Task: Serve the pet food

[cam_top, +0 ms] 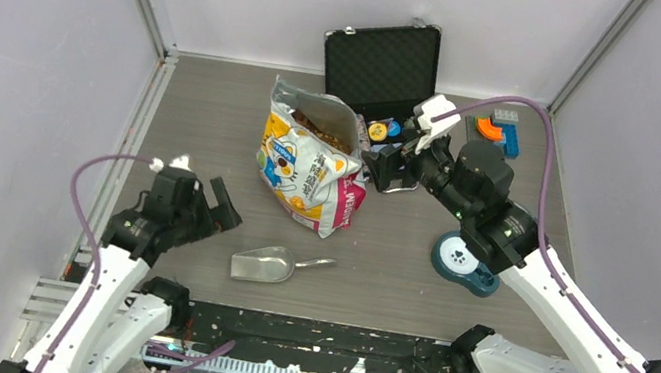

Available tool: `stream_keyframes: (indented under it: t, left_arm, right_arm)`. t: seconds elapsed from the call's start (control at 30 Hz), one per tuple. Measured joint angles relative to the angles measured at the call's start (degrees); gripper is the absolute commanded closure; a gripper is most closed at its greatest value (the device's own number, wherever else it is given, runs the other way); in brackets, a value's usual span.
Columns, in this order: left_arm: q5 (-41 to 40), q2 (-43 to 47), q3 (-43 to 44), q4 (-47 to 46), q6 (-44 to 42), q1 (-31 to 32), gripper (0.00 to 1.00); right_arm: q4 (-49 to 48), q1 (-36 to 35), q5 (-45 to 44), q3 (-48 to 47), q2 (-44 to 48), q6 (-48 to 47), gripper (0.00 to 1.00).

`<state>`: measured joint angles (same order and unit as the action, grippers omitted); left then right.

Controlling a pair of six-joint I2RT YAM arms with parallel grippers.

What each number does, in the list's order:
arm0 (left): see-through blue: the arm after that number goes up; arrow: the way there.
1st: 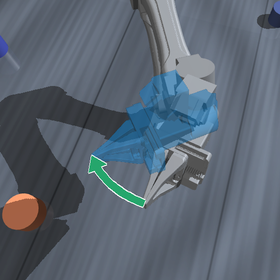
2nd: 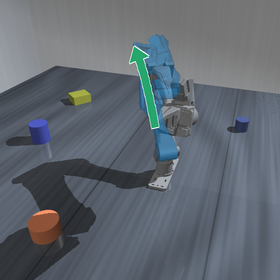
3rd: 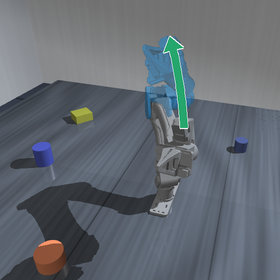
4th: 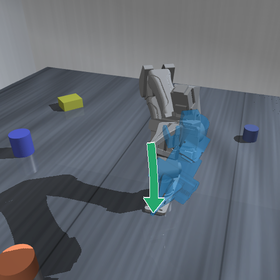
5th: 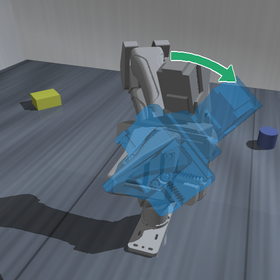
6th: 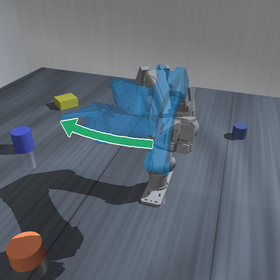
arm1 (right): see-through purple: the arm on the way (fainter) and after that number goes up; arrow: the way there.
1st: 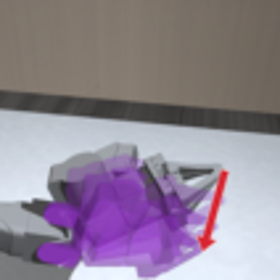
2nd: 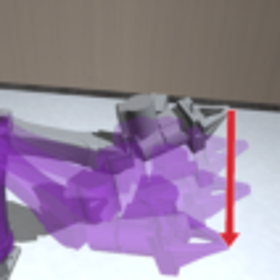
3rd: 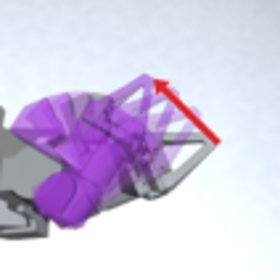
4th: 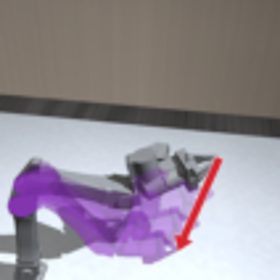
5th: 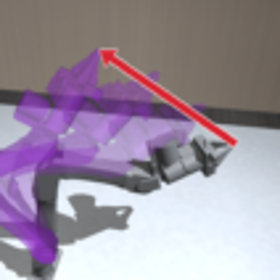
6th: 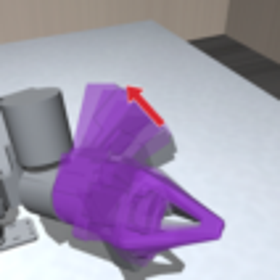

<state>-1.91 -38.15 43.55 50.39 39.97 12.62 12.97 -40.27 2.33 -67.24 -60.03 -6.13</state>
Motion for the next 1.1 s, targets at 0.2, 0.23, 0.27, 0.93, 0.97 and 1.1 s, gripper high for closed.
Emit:
stream_keyframes:
  t: [0.2, 0.23, 0.27, 0.93, 0.97, 1.1]
  left_arm:
    - [6.1, 2.6, -15.6, -1.1, 5.2, 0.0, 0.05]
    - [7.2, 3.1, -17.2, -1.9, 6.1, 0.0, 0.06]
    - [8.5, 3.5, -18.8, -3.5, 6.9, 0.0, 0.08]
    - [29.6, -7.6, -27.3, -28.9, 7.7, -0.2, 1.0]
    - [29.6, -6.9, -27.3, -28.8, 7.4, -0.1, 1.0]
    - [30.0, -3.0, -27.3, -28.1, 5.7, -0.1, 1.0]
  right_arm:
    - [-2.2, 0.0, -2.8, 2.8, 0.9, 7.5, 0.04]
    - [-2.2, 0.0, -3.2, 2.8, 1.0, 8.5, 0.03]
    - [-2.1, 0.0, -3.6, 2.8, 1.3, 9.7, 0.03]
    - [0.1, 0.0, -7.9, 5.6, 8.8, 27.5, 0.04]
    - [0.6, 0.0, -7.8, 6.0, 8.8, 27.8, 0.03]
    - [3.2, 0.0, -7.0, 9.3, 9.7, 29.8, 0.04]
